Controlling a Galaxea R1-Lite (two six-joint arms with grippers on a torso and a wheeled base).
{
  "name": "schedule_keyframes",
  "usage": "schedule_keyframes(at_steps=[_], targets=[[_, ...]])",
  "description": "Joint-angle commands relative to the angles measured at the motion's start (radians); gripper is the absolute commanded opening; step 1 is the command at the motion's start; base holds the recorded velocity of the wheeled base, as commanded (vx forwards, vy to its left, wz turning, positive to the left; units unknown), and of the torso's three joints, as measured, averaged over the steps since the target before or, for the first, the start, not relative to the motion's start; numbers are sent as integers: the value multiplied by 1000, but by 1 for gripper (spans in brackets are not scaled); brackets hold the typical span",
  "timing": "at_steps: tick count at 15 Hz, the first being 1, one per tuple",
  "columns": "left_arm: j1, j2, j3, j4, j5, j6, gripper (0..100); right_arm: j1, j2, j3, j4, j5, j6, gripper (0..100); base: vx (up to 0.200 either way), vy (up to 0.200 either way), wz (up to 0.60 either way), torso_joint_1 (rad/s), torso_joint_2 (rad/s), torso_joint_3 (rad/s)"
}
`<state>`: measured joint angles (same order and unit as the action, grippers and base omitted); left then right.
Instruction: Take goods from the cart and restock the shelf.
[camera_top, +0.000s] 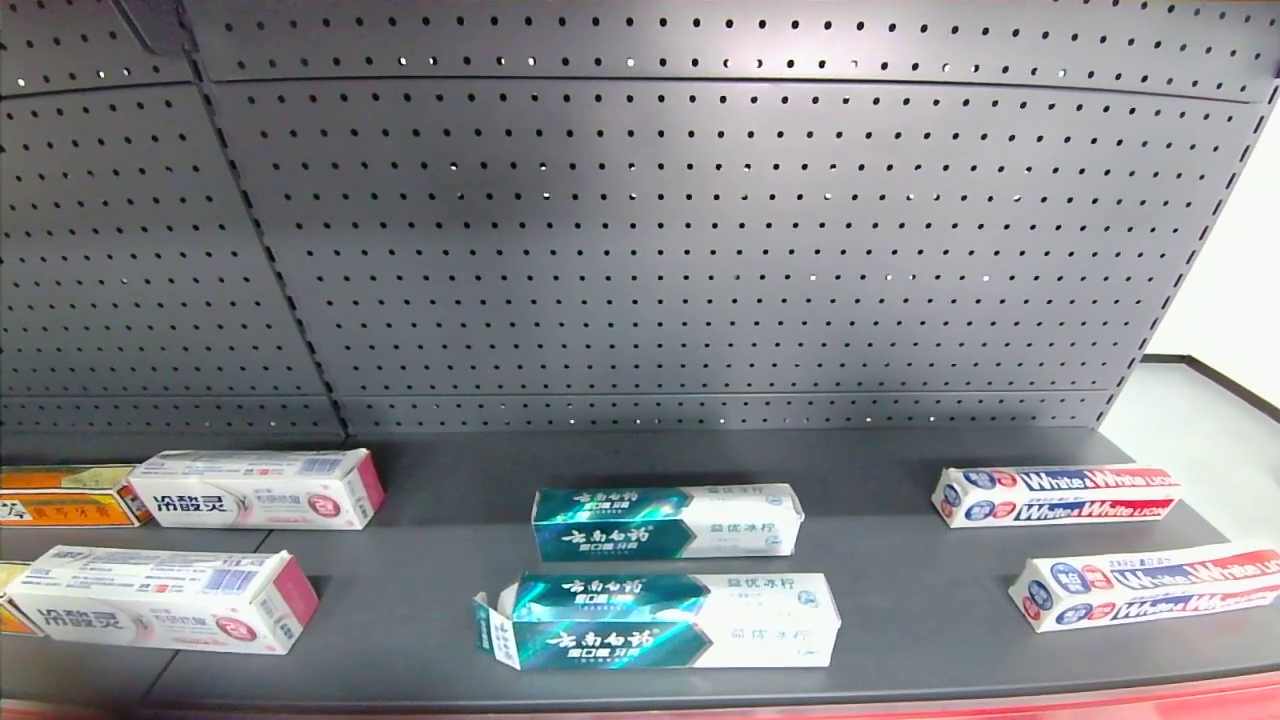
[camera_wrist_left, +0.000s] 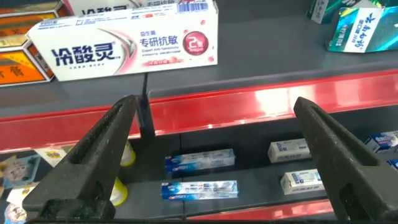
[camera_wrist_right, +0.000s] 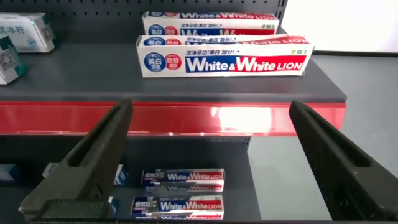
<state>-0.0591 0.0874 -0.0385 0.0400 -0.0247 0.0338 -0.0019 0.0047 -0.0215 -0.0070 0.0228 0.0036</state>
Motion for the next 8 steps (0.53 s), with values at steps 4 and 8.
schedule_keyframes(at_steps=[4, 8], targets=[[1, 2, -1, 0, 0, 0, 100, 0, 1, 0, -1, -1, 1, 100, 0, 0, 0, 0, 0, 0], [1, 2, 0, 0, 2, -2, 100, 0, 1, 0, -1, -1, -2, 100, 0, 0, 0, 0, 0, 0]])
